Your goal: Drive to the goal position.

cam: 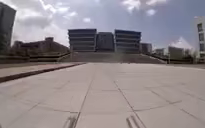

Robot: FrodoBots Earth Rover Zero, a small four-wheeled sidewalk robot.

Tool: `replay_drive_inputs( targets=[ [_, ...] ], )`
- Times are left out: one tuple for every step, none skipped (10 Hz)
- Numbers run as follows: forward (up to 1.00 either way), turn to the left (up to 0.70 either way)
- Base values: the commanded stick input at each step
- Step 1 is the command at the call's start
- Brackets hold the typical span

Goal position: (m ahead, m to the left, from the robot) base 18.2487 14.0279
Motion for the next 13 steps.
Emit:
replay_drive_inputs(
  targets=[
    [1.00, 0.00],
    [1.00, 0.00],
    [1.00, 0.00],
    [1.00, 0.00],
    [1.00, 0.00],
    [1.00, 0.00],
    [1.00, 0.00],
    [1.00, 0.00],
    [1.00, 0.00],
    [1.00, 0.00],
    [1.00, 0.00],
    [1.00, 0.00],
    [1.00, 0.00]
  ],
)
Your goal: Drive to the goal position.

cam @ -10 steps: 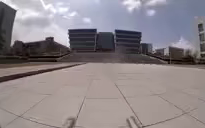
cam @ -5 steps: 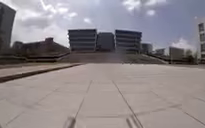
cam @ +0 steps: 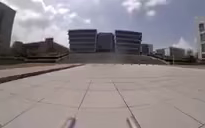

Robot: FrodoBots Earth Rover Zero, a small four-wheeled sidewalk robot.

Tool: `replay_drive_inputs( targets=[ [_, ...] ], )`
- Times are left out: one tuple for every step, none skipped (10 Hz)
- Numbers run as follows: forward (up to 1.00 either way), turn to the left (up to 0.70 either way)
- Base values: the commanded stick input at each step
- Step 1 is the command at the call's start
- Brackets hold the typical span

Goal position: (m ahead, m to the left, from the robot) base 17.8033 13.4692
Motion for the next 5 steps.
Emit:
replay_drive_inputs(
  targets=[
    [1.00, 0.00],
    [1.00, 0.00],
    [1.00, 0.00],
    [1.00, 0.00],
    [1.00, 0.00]
  ],
)
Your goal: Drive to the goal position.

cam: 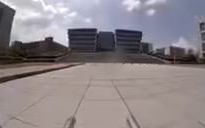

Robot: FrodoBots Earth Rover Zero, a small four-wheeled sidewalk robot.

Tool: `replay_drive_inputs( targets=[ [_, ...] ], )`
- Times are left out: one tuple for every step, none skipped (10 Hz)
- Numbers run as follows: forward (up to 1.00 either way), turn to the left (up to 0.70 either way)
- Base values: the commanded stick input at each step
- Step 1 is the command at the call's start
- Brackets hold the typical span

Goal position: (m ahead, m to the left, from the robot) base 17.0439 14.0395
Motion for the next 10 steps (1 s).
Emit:
replay_drive_inputs(
  targets=[
    [1.00, 0.00],
    [1.00, 0.00],
    [1.00, 0.00],
    [1.00, 0.00],
    [1.00, 0.00],
    [1.00, 0.00],
    [1.00, 0.00],
    [1.00, 0.00],
    [1.00, 0.00],
    [1.00, 0.00]
  ],
)
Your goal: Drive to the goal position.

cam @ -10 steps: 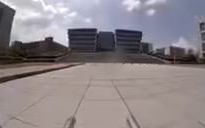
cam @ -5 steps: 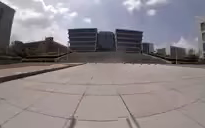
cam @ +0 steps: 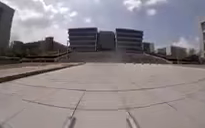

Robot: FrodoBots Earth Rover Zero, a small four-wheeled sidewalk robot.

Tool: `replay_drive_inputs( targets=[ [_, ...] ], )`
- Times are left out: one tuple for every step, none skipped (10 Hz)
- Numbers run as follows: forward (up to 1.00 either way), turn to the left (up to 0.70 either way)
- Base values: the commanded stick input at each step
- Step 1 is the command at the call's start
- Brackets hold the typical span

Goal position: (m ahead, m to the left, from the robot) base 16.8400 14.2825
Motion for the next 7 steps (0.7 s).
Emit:
replay_drive_inputs(
  targets=[
    [1.00, 0.00],
    [1.00, 0.00],
    [1.00, 0.00],
    [1.00, 0.00],
    [1.00, 0.00],
    [1.00, 0.00],
    [1.00, 0.00]
  ],
)
